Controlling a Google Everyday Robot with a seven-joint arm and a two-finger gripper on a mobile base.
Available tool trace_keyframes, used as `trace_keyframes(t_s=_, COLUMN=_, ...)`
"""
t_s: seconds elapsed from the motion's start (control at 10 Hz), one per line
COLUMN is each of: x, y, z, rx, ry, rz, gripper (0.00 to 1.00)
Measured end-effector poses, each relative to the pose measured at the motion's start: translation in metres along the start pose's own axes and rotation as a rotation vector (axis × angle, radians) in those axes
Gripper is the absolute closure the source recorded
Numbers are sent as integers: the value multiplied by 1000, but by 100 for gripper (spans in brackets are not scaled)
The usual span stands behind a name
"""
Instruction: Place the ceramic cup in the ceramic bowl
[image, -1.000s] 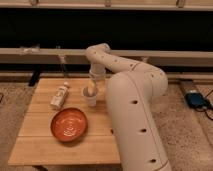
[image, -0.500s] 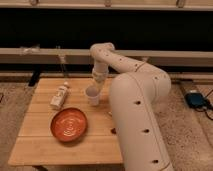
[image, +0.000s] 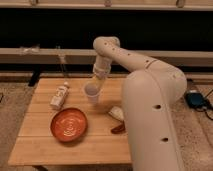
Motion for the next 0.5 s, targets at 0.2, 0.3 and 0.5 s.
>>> trace_keyframes(t_s=0.2, x=6, y=32, z=-21, rx=-2, ry=-26, rz=-65, gripper=100)
trace_keyframes(t_s=0.3, x=8, y=54, z=-25, rx=-1, ry=-33, rz=-111, gripper=100)
trace_keyframes(t_s=0.5, x=8, y=87, z=-27, rx=7, ry=-37, rz=-187, gripper=100)
